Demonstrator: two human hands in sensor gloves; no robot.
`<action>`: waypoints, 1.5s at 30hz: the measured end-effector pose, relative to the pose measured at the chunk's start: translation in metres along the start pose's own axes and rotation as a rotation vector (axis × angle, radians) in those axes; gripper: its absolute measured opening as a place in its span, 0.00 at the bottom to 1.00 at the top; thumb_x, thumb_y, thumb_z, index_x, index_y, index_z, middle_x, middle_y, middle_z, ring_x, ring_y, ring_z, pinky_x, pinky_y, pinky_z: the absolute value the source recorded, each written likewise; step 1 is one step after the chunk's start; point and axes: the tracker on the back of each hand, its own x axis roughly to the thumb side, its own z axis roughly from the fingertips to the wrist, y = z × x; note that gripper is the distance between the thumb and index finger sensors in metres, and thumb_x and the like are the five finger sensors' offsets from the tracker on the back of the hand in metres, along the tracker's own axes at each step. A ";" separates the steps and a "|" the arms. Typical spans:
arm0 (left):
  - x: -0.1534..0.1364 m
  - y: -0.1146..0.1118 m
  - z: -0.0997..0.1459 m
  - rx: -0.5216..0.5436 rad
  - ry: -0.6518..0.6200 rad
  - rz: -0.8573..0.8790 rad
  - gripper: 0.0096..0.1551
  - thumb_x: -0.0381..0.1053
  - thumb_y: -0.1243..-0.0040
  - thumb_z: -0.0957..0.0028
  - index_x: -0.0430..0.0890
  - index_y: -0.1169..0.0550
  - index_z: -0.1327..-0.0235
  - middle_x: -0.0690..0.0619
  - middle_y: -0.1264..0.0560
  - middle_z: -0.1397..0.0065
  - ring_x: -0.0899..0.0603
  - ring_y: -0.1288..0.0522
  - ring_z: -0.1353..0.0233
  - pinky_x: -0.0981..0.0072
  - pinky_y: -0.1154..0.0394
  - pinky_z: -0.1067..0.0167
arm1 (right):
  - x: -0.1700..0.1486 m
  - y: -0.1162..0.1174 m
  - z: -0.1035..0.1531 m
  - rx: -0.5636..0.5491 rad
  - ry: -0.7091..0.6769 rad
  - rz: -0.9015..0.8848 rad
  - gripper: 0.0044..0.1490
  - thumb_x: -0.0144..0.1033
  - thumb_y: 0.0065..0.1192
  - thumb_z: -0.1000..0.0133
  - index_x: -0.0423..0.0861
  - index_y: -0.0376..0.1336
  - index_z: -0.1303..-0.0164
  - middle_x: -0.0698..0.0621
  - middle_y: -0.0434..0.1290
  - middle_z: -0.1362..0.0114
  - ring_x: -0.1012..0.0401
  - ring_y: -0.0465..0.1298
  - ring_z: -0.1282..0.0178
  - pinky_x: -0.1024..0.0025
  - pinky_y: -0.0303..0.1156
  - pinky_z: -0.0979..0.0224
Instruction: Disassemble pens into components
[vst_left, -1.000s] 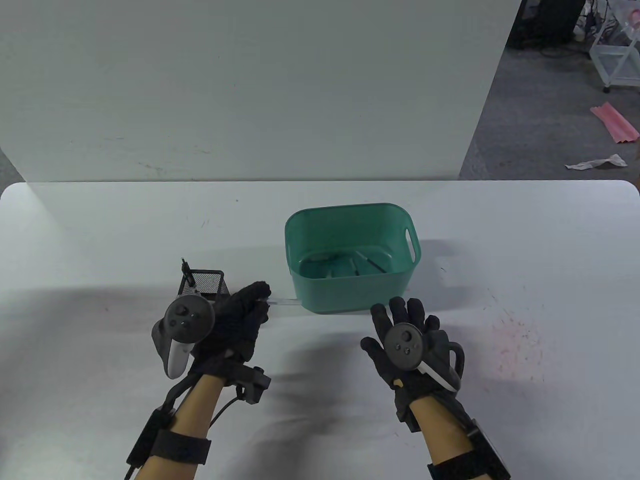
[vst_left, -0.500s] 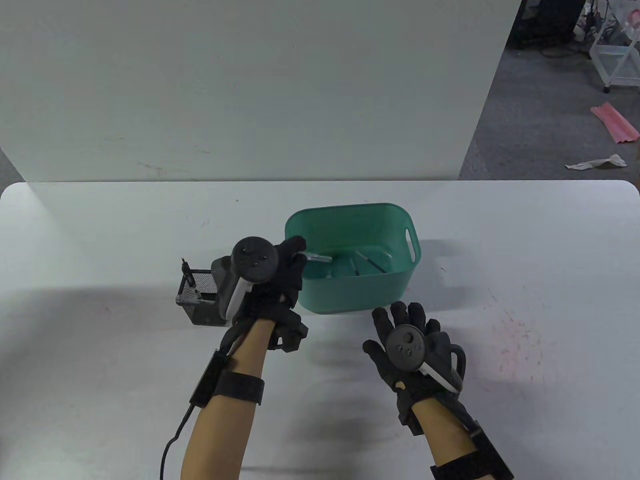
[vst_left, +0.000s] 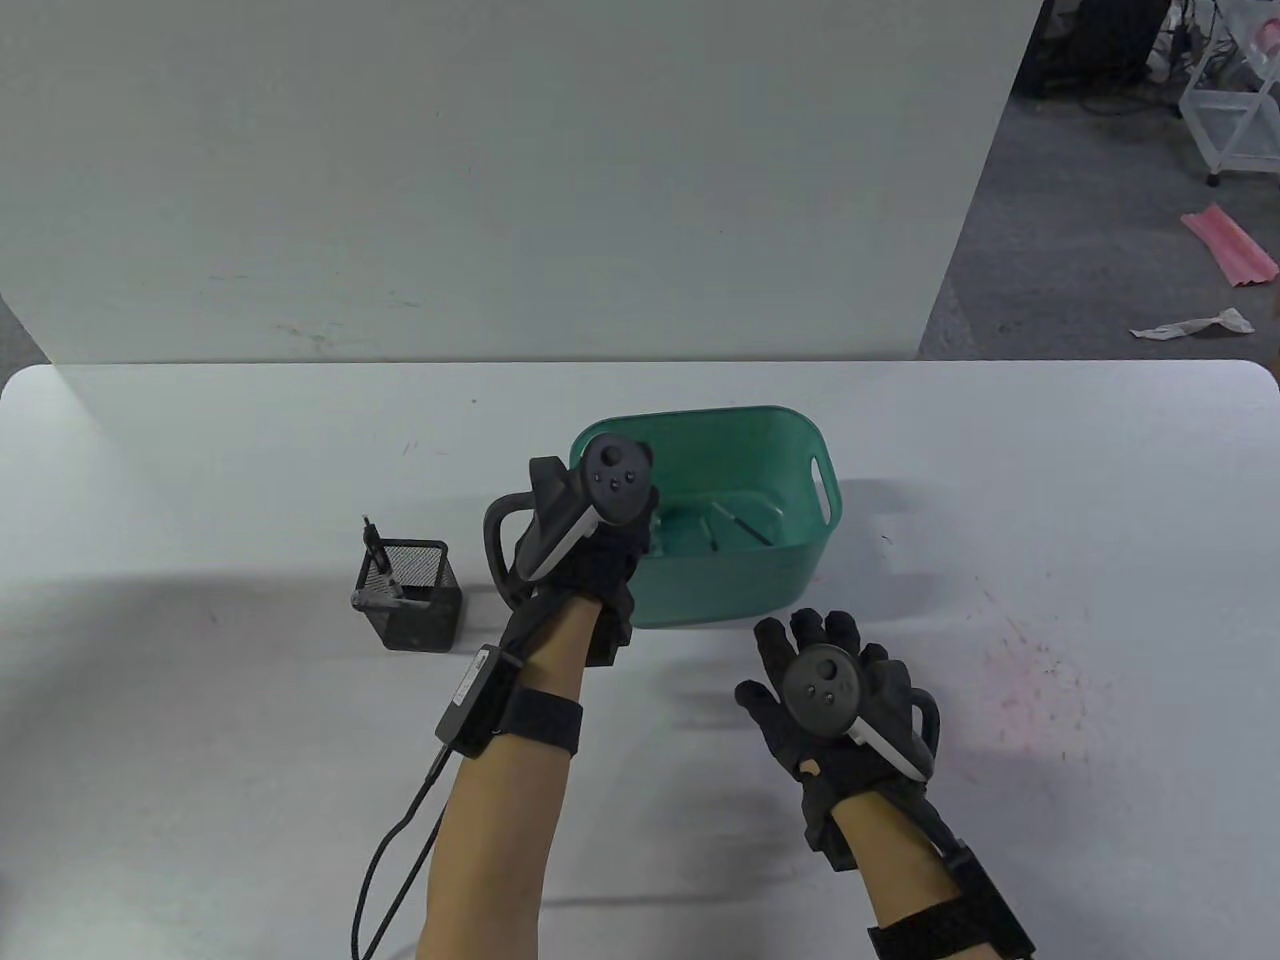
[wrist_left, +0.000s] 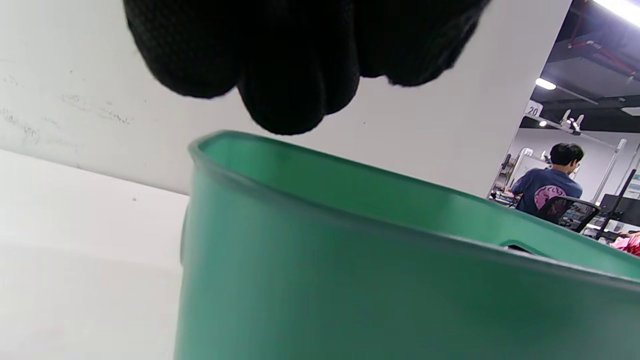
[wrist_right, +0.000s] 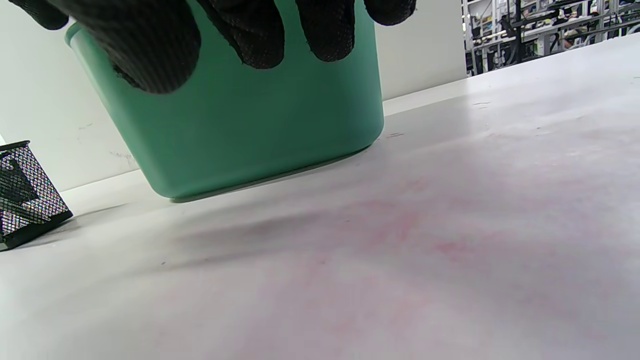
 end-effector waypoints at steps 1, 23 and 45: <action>-0.002 0.002 0.002 0.025 -0.013 -0.003 0.28 0.58 0.39 0.41 0.61 0.30 0.27 0.55 0.24 0.25 0.50 0.15 0.37 0.52 0.19 0.40 | 0.000 0.000 0.000 0.001 0.001 -0.001 0.43 0.58 0.52 0.35 0.52 0.46 0.13 0.38 0.45 0.10 0.37 0.40 0.15 0.29 0.38 0.23; -0.140 0.051 0.083 0.102 0.054 -0.065 0.28 0.57 0.35 0.46 0.59 0.25 0.32 0.53 0.21 0.28 0.44 0.16 0.32 0.42 0.22 0.34 | 0.003 -0.002 0.001 -0.007 -0.003 0.013 0.42 0.58 0.52 0.35 0.51 0.47 0.14 0.38 0.45 0.10 0.37 0.40 0.15 0.29 0.38 0.23; -0.200 0.004 0.057 -0.184 0.467 -0.360 0.35 0.63 0.36 0.47 0.60 0.30 0.26 0.52 0.22 0.25 0.44 0.15 0.33 0.44 0.20 0.38 | 0.003 -0.003 0.001 0.004 0.021 0.025 0.42 0.58 0.52 0.35 0.51 0.48 0.14 0.38 0.46 0.10 0.37 0.40 0.15 0.29 0.38 0.23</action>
